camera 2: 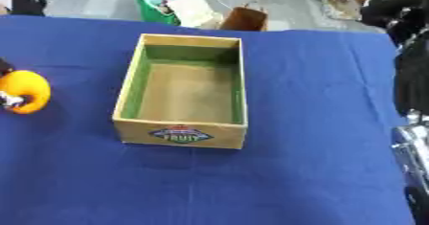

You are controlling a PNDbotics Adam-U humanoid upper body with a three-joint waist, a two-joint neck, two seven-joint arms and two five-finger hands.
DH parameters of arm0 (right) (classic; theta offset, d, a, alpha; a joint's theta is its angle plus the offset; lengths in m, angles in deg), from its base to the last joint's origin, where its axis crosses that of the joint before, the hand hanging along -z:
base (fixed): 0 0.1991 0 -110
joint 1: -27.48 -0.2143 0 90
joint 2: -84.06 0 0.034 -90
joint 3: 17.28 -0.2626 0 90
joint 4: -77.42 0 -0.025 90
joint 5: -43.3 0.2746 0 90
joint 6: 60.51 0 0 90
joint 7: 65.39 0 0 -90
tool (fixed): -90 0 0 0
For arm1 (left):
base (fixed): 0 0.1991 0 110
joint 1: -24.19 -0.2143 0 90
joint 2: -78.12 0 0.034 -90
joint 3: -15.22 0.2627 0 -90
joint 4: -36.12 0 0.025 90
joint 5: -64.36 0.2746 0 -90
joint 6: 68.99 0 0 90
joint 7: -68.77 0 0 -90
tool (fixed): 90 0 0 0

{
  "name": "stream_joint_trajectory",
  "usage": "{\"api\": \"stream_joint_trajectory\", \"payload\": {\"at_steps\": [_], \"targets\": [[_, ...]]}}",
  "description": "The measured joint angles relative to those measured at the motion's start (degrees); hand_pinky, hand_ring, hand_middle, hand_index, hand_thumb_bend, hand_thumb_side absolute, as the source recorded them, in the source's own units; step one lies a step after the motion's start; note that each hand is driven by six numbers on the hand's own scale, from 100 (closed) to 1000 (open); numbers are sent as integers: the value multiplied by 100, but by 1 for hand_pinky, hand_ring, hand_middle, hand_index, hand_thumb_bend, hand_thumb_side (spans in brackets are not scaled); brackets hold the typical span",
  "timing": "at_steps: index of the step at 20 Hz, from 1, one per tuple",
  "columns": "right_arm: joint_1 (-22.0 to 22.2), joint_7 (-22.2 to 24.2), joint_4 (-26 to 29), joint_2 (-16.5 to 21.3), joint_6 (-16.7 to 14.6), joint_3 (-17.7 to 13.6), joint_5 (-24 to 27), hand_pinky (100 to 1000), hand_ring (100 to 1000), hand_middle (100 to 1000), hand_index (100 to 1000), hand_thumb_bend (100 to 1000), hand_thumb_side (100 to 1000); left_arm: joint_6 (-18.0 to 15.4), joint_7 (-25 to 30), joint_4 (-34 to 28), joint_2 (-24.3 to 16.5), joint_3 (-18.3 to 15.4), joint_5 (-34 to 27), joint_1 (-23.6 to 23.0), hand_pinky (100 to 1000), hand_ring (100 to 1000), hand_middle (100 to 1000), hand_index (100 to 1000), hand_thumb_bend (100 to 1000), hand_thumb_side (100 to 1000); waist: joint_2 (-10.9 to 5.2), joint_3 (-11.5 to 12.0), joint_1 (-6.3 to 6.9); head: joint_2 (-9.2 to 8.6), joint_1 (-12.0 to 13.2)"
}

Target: Pick up objects on the table and place them in the box.

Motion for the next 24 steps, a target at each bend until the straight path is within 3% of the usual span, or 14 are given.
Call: {"api": "stream_joint_trajectory", "payload": {"at_steps": [9, 17, 24], "targets": [[7, -23, 0, 0, 8, -3, -4, 709, 667, 601, 732, 100, 1000, 139, -117, -181, -10, 0, -549, 10, 436, 527, 545, 652, 100, 224, 0, 14, -1, 25, -146], [25, -21, 0, 0, 11, -2, -4, 708, 667, 601, 732, 100, 1000, 412, -579, -689, -34, 9, -429, 359, 430, 508, 528, 633, 100, 265, -6, 33, 0, 63, -303], [-26, 7, 0, -13, 28, 5, 0, 708, 668, 602, 733, 100, 1000, 438, -971, -982, 597, 143, 103, 946, 425, 497, 523, 629, 100, 317, -45, -6, -4, 113, -384]]}}
